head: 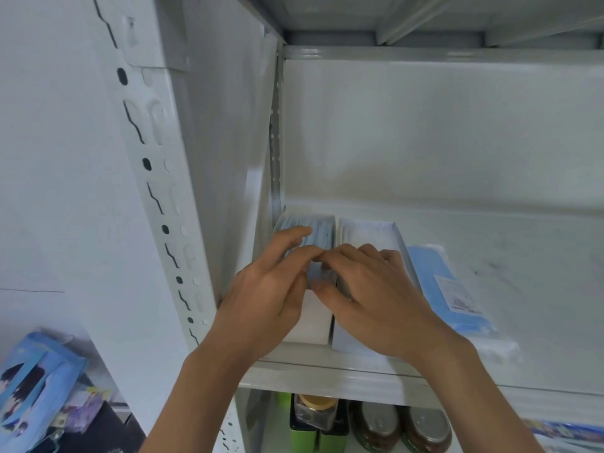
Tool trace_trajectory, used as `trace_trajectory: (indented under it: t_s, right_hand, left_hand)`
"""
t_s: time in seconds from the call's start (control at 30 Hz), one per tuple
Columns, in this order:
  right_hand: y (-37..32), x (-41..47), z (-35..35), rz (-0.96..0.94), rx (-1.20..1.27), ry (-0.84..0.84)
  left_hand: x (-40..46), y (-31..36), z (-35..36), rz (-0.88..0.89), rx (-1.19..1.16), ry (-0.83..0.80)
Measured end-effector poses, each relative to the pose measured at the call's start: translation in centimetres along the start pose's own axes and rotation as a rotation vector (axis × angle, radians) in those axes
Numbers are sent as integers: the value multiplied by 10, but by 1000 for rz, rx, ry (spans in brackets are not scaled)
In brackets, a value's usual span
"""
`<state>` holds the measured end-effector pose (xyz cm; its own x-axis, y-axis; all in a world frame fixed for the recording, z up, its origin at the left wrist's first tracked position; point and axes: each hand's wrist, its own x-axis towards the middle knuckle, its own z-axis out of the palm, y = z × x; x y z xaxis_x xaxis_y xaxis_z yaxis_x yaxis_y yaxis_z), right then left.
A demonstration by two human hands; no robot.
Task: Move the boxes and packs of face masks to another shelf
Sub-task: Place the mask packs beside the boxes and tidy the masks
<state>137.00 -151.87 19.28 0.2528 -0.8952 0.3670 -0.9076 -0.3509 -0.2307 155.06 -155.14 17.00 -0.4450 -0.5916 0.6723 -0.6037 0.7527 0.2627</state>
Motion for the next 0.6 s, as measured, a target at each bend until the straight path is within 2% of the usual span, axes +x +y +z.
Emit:
trace_trajectory:
  t_s: [0.2, 0.33, 0.6]
  right_hand:
    - [6, 1, 3, 4, 97, 50]
    - [9, 1, 4, -7, 58, 87]
    - [14, 0, 5, 6, 89, 123]
  left_hand:
    - [1, 2, 1, -38, -12, -70]
    - [2, 0, 2, -77, 79, -72]
    - [1, 5, 1, -93, 105, -97]
